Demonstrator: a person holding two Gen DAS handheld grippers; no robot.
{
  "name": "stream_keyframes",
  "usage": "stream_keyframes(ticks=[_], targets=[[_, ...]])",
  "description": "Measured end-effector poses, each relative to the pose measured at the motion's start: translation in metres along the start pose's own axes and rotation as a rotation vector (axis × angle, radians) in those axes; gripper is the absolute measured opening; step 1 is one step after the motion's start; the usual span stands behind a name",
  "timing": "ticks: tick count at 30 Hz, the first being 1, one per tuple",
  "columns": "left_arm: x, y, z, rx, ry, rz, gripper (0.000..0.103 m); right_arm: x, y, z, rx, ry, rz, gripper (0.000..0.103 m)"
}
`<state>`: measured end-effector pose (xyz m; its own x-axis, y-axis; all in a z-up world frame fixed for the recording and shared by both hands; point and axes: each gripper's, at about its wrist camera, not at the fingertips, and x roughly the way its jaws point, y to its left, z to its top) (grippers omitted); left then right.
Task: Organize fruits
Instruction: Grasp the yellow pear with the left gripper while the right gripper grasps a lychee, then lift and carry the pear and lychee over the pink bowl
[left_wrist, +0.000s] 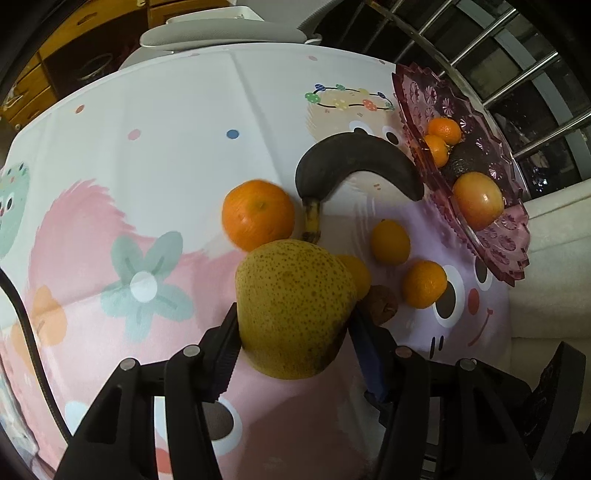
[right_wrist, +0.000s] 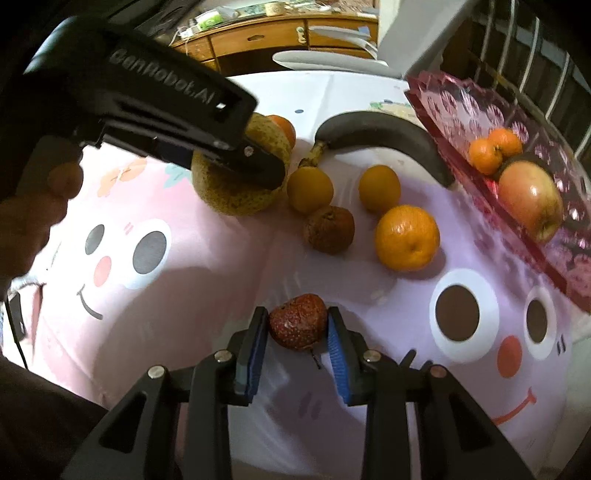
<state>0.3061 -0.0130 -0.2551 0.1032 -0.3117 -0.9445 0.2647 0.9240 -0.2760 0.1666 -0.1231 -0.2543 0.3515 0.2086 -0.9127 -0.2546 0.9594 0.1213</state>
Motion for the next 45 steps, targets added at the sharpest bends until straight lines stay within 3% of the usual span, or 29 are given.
stream_keyframes(ticks=[7,16,28,35,45], targets=[[-0.026,-0.003,-0.024,0.003,-0.019,0.006,0.054,-0.021,-0.008,-0.008,0.087,-0.001,-0.018,0.032],[-0.075,-0.011,-0.078,0.002,-0.072,-0.004,0.054,-0.067,-0.013,-0.038,0.197,-0.053,-0.04,0.032],[-0.113,-0.053,-0.129,0.019,-0.092,-0.032,0.054,-0.111,-0.039,-0.059,0.261,-0.117,-0.077,0.032],[-0.113,-0.092,-0.124,0.001,-0.137,-0.031,0.054,-0.127,-0.08,-0.062,0.309,-0.129,-0.055,0.032],[-0.116,-0.154,-0.086,-0.104,-0.276,0.015,0.054,-0.153,-0.156,-0.034,0.197,-0.156,0.016,0.032]])
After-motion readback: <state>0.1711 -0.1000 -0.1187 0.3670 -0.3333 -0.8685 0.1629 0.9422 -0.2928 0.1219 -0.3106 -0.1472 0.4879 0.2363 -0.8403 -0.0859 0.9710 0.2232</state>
